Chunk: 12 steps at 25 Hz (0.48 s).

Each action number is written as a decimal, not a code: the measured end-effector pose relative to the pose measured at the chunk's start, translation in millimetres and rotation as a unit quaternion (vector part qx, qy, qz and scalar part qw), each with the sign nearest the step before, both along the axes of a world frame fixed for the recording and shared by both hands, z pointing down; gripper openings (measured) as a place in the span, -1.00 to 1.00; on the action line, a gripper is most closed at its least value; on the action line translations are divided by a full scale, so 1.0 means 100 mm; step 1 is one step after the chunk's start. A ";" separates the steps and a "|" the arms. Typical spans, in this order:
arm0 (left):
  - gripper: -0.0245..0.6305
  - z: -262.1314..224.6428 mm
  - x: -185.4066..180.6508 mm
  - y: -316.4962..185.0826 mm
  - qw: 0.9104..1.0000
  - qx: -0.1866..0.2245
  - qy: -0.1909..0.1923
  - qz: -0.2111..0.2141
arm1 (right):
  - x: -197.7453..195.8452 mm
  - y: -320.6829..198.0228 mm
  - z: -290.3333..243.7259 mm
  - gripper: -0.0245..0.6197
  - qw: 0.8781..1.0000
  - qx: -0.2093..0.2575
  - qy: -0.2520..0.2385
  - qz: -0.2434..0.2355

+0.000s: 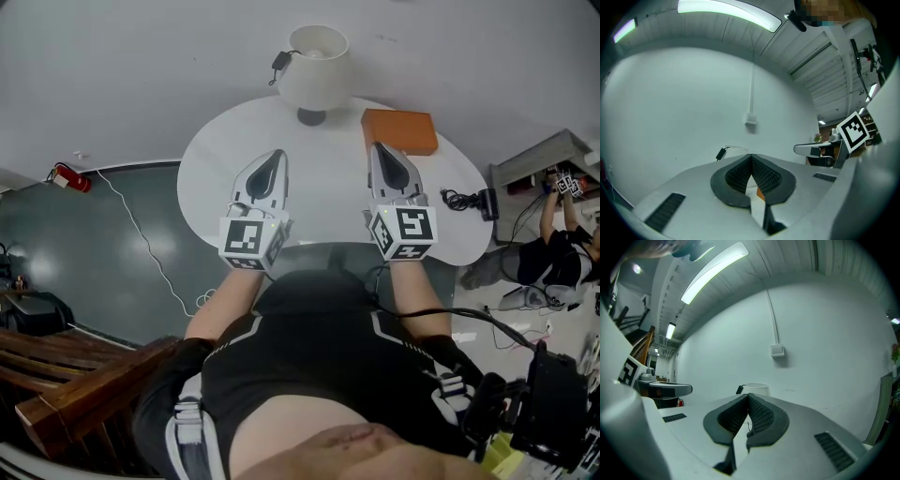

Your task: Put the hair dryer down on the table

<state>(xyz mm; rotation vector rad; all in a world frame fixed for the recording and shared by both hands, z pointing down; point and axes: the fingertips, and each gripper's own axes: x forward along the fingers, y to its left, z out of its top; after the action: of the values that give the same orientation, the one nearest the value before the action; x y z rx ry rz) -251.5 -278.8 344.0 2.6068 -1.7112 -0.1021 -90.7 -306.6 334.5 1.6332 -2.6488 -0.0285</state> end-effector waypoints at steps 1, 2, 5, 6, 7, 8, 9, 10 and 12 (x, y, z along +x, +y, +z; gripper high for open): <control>-0.83 0.00 0.03 0.01 1.000 0.000 -0.001 0.001 | 0.02 0.01 0.00 -0.83 1.000 -0.001 -0.001 0.000; -0.83 0.01 0.05 0.02 1.000 -0.001 -0.002 0.002 | 0.04 0.01 0.01 -0.83 1.000 -0.003 -0.003 0.000; -0.83 0.05 0.10 0.04 1.000 -0.003 -0.004 0.005 | 0.08 0.02 0.04 -0.84 1.000 -0.007 -0.005 0.001; -0.83 0.06 0.10 0.03 1.000 -0.005 -0.003 0.006 | 0.08 0.02 0.04 -0.84 1.000 -0.008 -0.005 0.001; -0.83 0.07 0.11 0.03 1.000 -0.007 -0.002 0.007 | 0.09 0.02 0.05 -0.84 1.000 -0.011 -0.005 0.001; -0.83 0.08 0.10 0.03 1.000 -0.008 -0.001 0.007 | 0.08 0.01 0.07 -0.83 1.000 -0.013 -0.006 0.001; -0.83 0.08 0.10 0.02 1.000 -0.008 -0.001 0.006 | 0.08 0.00 0.07 -0.84 1.000 -0.015 -0.008 0.001; -0.83 0.08 0.10 0.01 1.000 -0.009 0.000 0.006 | 0.08 0.00 0.08 -0.84 1.000 -0.016 -0.009 0.001; -0.83 0.09 0.12 0.00 1.000 -0.009 0.002 0.007 | 0.10 0.01 0.07 -0.83 1.000 -0.013 -0.008 0.003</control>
<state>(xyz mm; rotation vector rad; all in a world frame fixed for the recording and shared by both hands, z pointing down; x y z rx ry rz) -239.7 -278.8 352.6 2.6047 -1.6834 -0.0925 -80.9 -306.1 341.6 1.6418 -2.6435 0.0184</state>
